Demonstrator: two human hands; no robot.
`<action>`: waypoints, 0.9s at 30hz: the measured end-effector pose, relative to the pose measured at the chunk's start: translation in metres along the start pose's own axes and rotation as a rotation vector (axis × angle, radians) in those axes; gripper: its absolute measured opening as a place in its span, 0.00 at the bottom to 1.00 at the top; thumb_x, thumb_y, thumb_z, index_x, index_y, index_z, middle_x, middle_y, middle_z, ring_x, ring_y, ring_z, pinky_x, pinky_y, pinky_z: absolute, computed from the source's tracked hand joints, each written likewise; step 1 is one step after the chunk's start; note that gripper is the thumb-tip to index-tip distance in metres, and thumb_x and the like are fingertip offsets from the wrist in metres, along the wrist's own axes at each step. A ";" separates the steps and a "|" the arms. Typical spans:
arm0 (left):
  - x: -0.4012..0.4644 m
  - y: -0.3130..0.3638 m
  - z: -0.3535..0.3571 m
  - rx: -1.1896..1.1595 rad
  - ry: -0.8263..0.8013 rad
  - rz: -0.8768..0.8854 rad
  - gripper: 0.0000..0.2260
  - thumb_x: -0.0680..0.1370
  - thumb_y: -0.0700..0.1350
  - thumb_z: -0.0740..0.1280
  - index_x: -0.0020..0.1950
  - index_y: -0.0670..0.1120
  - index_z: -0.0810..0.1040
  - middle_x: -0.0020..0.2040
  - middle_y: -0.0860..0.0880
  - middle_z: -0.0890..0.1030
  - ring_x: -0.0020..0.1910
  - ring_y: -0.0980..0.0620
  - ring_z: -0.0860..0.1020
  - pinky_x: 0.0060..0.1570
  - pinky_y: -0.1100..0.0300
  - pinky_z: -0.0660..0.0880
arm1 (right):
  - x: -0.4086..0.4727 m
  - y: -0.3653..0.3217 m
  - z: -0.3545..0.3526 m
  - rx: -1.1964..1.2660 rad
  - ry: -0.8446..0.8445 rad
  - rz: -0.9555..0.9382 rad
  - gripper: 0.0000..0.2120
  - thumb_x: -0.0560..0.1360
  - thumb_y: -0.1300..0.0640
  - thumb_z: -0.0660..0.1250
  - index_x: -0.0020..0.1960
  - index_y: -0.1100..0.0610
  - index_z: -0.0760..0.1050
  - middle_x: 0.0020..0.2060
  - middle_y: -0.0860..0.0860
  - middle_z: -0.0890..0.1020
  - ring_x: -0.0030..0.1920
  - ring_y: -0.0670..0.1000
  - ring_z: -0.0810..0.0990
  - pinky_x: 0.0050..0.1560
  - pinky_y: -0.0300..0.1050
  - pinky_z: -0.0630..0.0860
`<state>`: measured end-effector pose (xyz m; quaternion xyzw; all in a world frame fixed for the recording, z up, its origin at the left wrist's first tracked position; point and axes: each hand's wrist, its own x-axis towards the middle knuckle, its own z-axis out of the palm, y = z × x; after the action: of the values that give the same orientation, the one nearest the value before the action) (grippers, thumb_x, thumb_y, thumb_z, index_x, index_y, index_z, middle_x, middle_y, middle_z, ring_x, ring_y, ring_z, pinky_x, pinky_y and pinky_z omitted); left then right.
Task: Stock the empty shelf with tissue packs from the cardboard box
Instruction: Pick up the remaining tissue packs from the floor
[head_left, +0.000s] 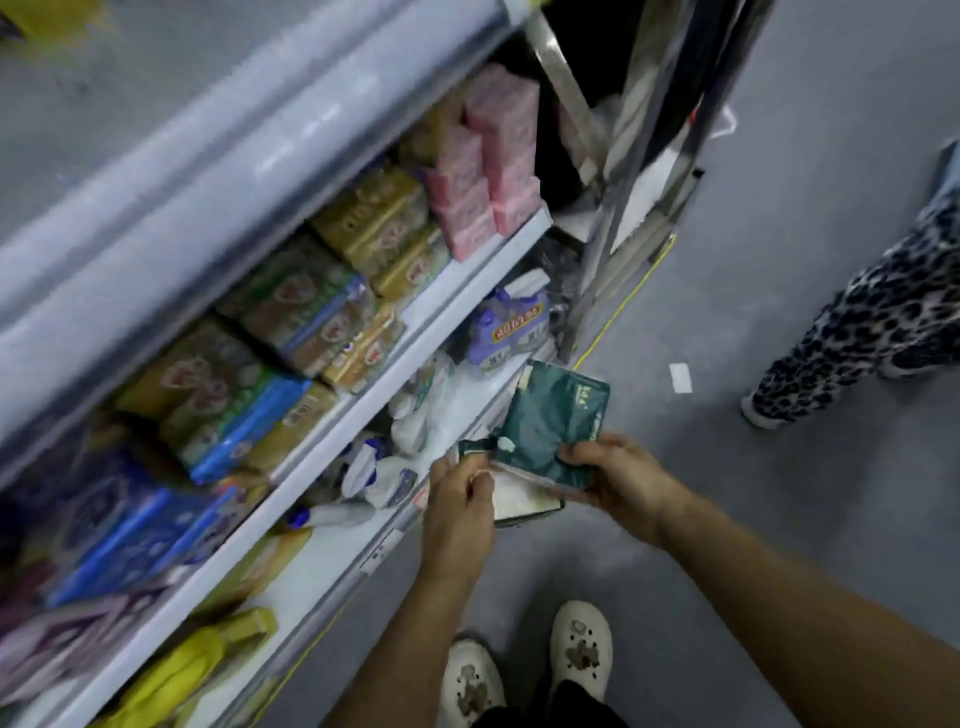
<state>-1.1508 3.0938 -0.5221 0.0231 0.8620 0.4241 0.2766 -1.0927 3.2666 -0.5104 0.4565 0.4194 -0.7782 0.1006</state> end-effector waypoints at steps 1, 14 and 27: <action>-0.010 0.017 -0.011 -0.104 0.024 -0.045 0.09 0.80 0.48 0.61 0.49 0.52 0.81 0.59 0.49 0.72 0.59 0.46 0.74 0.55 0.46 0.77 | -0.015 -0.007 0.007 0.003 -0.030 -0.008 0.15 0.71 0.69 0.67 0.58 0.69 0.77 0.52 0.63 0.83 0.55 0.63 0.81 0.55 0.57 0.79; -0.136 0.073 -0.170 -0.077 0.145 0.193 0.18 0.67 0.71 0.66 0.44 0.60 0.80 0.55 0.57 0.69 0.55 0.53 0.76 0.50 0.45 0.80 | -0.189 -0.035 0.110 -0.161 -0.251 -0.236 0.16 0.73 0.68 0.68 0.60 0.62 0.77 0.52 0.57 0.85 0.49 0.56 0.84 0.46 0.49 0.80; -0.310 0.042 -0.353 -0.011 0.364 0.385 0.08 0.80 0.58 0.63 0.48 0.57 0.80 0.59 0.51 0.73 0.66 0.60 0.66 0.50 0.63 0.64 | -0.397 -0.012 0.267 -0.306 -0.297 -0.648 0.10 0.75 0.62 0.70 0.55 0.62 0.76 0.43 0.51 0.86 0.42 0.51 0.85 0.32 0.45 0.81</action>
<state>-1.0721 2.7818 -0.1767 0.1086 0.8751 0.4706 0.0316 -1.0422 2.9853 -0.1263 0.1621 0.6340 -0.7558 -0.0240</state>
